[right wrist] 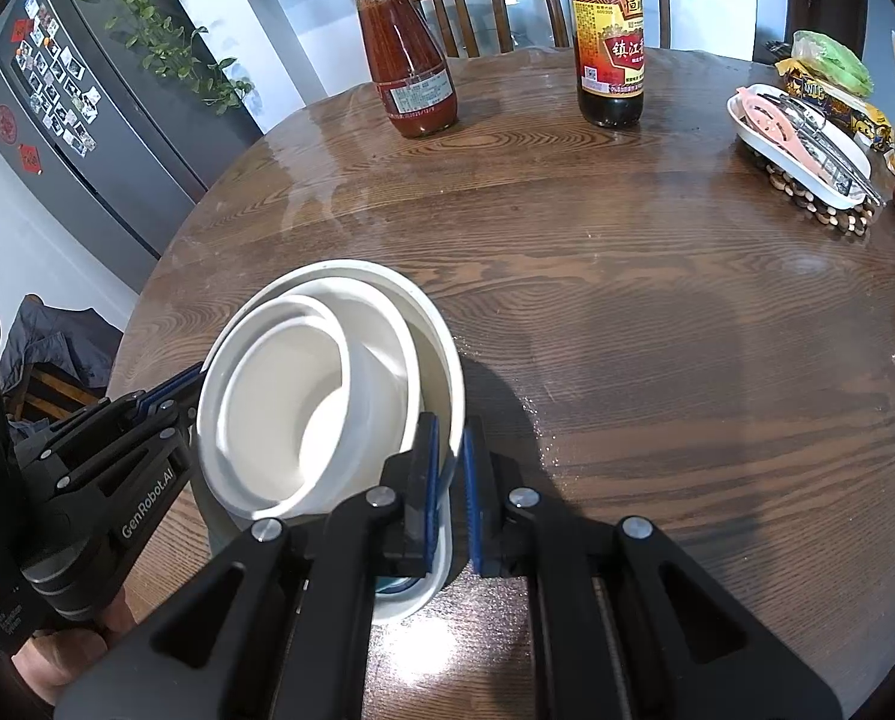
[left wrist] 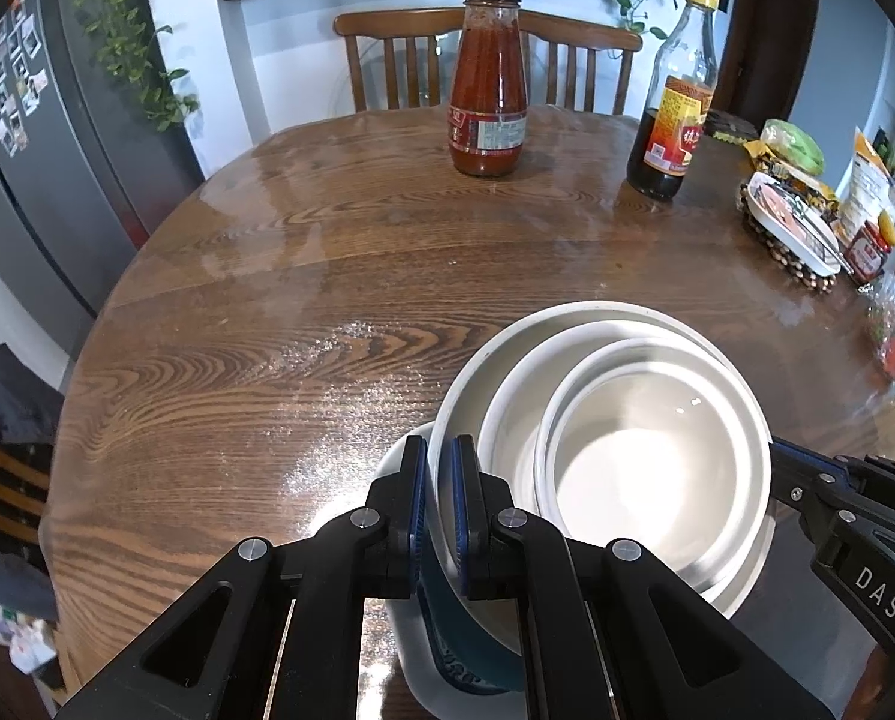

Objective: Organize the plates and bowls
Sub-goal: 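Lower the nested bowls onto the teal plate with both grippers, then open both grippers to release the bowls on the plate stack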

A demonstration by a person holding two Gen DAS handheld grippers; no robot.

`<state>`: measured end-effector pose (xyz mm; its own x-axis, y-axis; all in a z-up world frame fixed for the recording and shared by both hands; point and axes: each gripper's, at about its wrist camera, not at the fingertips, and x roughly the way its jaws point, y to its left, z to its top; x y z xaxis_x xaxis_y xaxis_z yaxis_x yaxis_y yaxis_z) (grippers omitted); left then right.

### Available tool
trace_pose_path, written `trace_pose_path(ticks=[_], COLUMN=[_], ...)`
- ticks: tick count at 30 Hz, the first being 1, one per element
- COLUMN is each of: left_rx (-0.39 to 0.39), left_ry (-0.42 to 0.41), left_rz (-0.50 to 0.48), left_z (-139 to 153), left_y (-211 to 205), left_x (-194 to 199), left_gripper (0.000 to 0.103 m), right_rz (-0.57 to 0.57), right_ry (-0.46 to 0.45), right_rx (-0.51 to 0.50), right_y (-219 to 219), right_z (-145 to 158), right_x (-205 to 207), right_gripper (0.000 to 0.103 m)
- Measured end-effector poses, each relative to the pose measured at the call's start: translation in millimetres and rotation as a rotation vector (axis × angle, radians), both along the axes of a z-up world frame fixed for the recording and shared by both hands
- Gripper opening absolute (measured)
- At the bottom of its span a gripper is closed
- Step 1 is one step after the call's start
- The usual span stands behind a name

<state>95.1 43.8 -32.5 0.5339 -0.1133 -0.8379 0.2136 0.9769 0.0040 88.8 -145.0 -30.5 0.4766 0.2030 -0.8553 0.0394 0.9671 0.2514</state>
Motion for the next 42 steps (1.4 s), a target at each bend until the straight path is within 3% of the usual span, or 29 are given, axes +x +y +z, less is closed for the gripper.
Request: trace_pose_path(ticks=[16, 19, 21, 23, 28, 31, 37, 42], left_rx=[0.017, 0.009, 0.007, 0.027, 0.085, 0.047, 0.061, 0.059], left_ry=[0.001, 0.008, 0.015, 0.016, 0.005, 0.031, 0.020, 0.021], left_rz=[0.006, 0.008, 0.007, 0.009, 0.052, 0.080, 0.098, 0.108], left_z=[-0.3, -0.5, -0.5, -0.7, 0.1, -3.7, -2.0, -1.3], left_y=[-2.6, -2.6, -1.7, -0.6, 11.9, 25.5, 27.8, 28.4], left_x=[-0.1, 0.2, 0.2, -1.2, -3.6, -1.5, -3.6, -3.4], left_gripper=[0.005, 0.005, 0.007, 0.016, 0.067, 0.078, 0.081, 0.082], right_rz=[-0.002, -0.012, -0.024, -0.034, -0.038, -0.040, -0.038, -0.035], right_ry=[0.001, -0.001, -0.001, -0.002, -0.008, -0.008, -0.029, -0.049], right_rx=[-0.012, -0.031, -0.046, -0.053, -0.090, -0.082, -0.110, -0.102], right_y=[2.5, 0.4, -3.2, -6.8, -9.6, -11.6, -8.3, -10.1], right_z=[0.5, 0.8, 0.7, 1.0, 2.0, 1.3, 7.6, 14.2], right_x=[-0.2, 0.1, -0.2, -1.9, -8.7, -9.4, -9.8, -11.7], right_gripper=[0.012, 0.021, 0.033, 0.040, 0.044, 0.045, 0.046, 0.055])
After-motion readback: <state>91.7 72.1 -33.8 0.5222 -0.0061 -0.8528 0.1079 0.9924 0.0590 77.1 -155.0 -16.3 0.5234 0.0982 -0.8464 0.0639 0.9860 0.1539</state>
